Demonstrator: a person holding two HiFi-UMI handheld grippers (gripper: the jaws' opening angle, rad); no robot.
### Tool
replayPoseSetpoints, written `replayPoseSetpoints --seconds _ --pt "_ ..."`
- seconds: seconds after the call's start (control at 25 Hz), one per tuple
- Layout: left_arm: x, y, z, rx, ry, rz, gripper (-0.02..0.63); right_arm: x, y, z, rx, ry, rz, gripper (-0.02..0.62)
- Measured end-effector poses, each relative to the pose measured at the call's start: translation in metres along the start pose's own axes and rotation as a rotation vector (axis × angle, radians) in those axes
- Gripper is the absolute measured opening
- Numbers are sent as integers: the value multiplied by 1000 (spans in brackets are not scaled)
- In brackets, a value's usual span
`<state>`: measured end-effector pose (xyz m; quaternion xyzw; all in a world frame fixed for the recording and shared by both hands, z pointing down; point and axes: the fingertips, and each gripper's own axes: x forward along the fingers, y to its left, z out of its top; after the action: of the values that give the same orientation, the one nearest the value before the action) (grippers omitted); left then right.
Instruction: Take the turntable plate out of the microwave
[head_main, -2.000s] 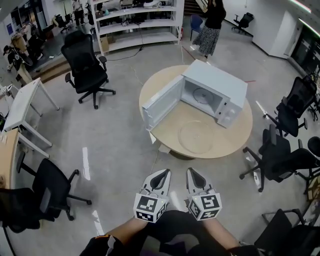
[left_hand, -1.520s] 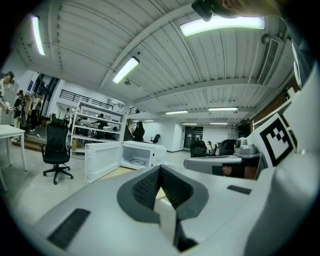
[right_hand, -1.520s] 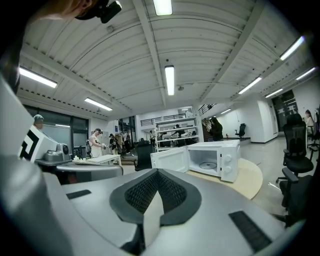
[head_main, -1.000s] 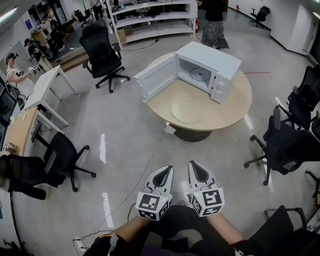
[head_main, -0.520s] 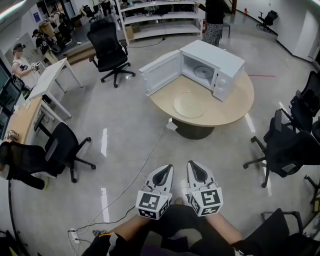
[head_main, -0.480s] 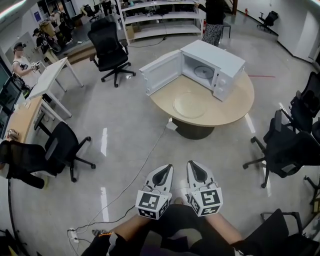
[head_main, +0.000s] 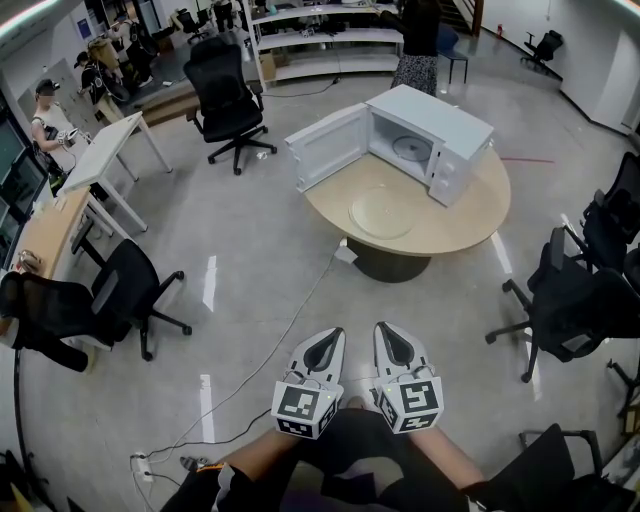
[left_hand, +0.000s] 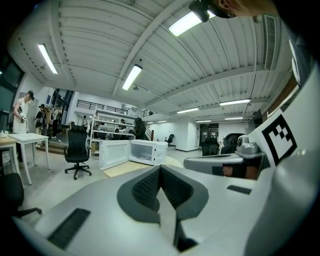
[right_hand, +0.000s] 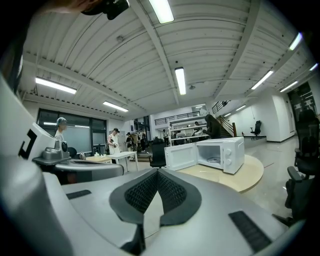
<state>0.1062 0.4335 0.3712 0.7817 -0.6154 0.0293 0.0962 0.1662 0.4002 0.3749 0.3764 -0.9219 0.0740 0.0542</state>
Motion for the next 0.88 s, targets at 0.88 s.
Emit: replayPoseSetpoints --seconds 0.88 --pt "-2 0 3 12 -16 51 46 -2 -5 -2 -24 6 -3 15"
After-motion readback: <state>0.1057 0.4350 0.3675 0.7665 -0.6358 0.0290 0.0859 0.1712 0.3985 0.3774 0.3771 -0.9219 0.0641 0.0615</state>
